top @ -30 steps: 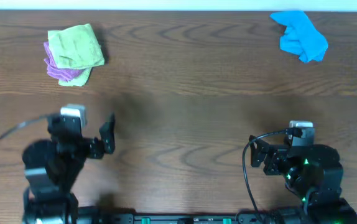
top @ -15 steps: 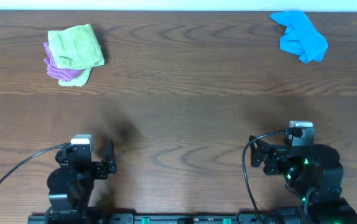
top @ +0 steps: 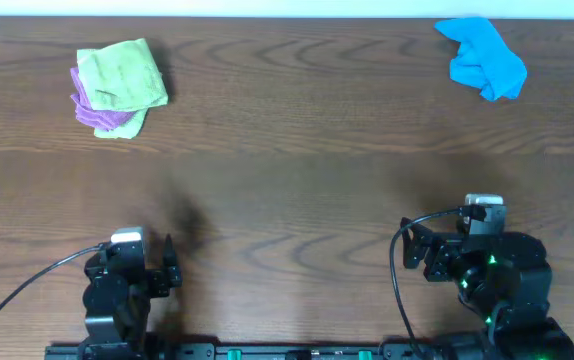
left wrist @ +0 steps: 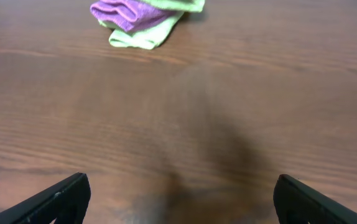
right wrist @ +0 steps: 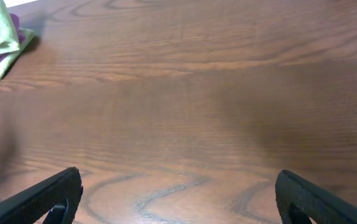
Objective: Fold the cloth
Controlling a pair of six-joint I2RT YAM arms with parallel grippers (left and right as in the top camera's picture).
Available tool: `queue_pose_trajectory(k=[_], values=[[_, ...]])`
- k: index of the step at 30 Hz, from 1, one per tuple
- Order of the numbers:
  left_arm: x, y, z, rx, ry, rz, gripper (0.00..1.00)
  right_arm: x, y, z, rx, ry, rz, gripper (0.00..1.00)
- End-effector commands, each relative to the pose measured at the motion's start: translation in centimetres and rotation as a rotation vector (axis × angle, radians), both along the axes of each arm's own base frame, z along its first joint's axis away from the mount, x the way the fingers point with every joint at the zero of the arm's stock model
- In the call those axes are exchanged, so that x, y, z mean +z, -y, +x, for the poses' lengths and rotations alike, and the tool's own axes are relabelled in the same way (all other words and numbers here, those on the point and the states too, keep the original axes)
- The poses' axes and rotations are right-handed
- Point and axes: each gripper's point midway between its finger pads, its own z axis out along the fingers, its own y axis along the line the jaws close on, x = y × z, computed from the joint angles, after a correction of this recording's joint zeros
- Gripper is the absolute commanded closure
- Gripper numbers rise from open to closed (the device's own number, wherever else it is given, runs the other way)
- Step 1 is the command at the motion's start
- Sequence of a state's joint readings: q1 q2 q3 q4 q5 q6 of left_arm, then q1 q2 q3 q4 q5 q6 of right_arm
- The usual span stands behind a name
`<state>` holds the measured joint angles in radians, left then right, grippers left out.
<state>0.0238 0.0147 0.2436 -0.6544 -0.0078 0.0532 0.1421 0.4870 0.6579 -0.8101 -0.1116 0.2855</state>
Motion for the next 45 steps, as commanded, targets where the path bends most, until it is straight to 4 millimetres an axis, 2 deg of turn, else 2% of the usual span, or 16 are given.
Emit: queue_pose_trajectory(k=[1, 17, 29, 34, 37, 40, 45], values=[[-0.5, -0.4, -0.3, 0.015, -0.016, 0.024, 0.05, -0.2, 0.3, 0.0, -0.023, -0.005, 0.009, 0.01], [-3.0, -1.2, -2.0, 0.052, -0.141, 0.052, 0.05, -0.2, 0.3, 0.0, -0.023, -0.005, 0.009, 0.01], [-3.2, -1.2, -2.2, 0.052, -0.152, 0.052, 0.05, -0.2, 0.3, 0.0, -0.023, -0.005, 0.009, 0.01], [-3.2, -1.2, -2.2, 0.052, -0.152, 0.052, 0.05, -0.7, 0.3, -1.0, -0.019, -0.029, 0.006, 0.01], [-3.2, -1.2, -2.2, 0.052, -0.152, 0.052, 0.05, -0.9, 2.5, -1.0, -0.117, 0.003, -0.058, 0.01], [-3.2, -1.2, -2.2, 0.052, -0.152, 0.052, 0.05, -2.1, 4.2, -1.2, -0.172, 0.040, -0.136, 0.01], [-3.2, -1.2, -2.2, 0.052, -0.152, 0.052, 0.05, -4.8, 4.7, -0.5, -0.153, 0.118, -0.186, 0.01]])
